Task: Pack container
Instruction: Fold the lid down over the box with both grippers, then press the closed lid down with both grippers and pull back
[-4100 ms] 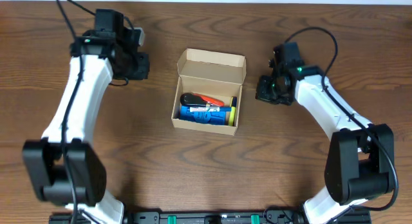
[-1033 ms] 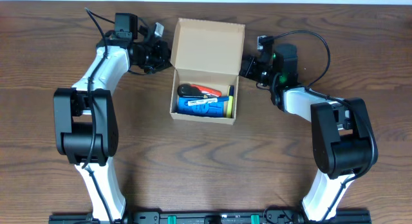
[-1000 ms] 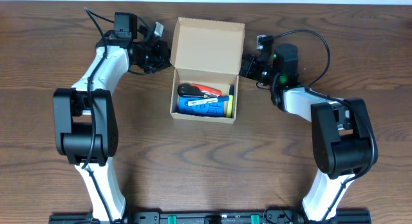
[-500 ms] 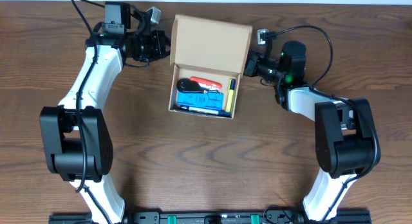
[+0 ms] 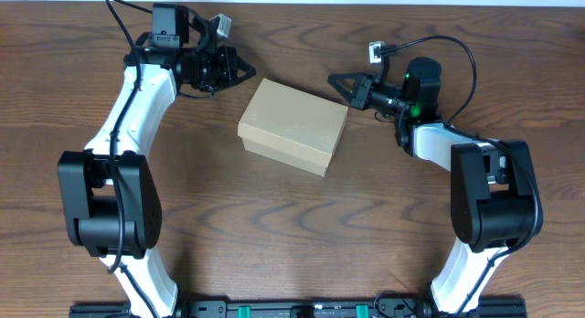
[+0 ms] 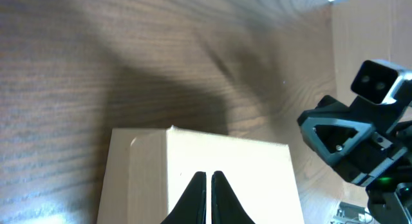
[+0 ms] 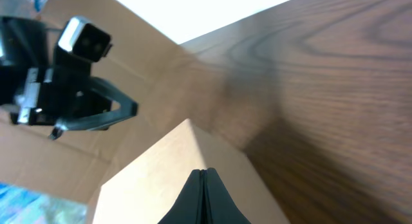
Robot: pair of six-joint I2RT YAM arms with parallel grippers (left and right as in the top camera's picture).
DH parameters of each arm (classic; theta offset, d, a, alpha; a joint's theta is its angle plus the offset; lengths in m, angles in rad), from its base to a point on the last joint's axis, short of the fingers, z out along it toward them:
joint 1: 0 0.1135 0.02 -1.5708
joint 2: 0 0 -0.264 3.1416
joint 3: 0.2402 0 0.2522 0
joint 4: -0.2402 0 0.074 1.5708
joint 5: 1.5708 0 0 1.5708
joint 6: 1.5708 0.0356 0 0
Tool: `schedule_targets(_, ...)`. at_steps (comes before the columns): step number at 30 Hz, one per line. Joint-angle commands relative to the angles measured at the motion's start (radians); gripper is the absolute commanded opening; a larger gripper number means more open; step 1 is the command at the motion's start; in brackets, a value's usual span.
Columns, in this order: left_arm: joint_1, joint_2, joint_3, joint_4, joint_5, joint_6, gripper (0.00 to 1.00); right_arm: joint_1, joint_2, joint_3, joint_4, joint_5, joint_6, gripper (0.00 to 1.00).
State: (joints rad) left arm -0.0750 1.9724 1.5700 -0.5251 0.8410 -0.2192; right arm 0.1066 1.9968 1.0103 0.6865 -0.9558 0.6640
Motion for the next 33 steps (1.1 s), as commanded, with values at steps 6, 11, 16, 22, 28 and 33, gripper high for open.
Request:
schedule_targets(6, -0.004, -0.031, 0.024, -0.130, -0.006, 0.134, 0.06, -0.008, -0.068, 0.003, -0.011, -0.172, -0.010, 0.01)
schedule_targets(11, -0.005, -0.080, 0.024, -0.206, -0.014, 0.199, 0.06, -0.005, -0.141, 0.003, -0.148, -0.166, -0.030, 0.01)
schedule_targets(16, -0.036, -0.137, 0.024, -0.319, -0.141, 0.265, 0.06, 0.016, -0.240, 0.003, -0.496, 0.013, -0.205, 0.01)
schedule_targets(22, -0.108, -0.206, 0.024, -0.394, -0.266, 0.316, 0.06, 0.038, -0.403, 0.003, -0.813, 0.180, -0.399, 0.01)
schedule_targets(28, -0.141, -0.227, 0.014, -0.407, -0.377, 0.317, 0.06, 0.076, -0.524, 0.003, -0.957, 0.205, -0.454, 0.01)
schedule_targets(33, -0.141, -0.227, -0.053, -0.354, -0.380, 0.317, 0.06, 0.139, -0.515, 0.002, -1.100, 0.282, -0.513, 0.01)
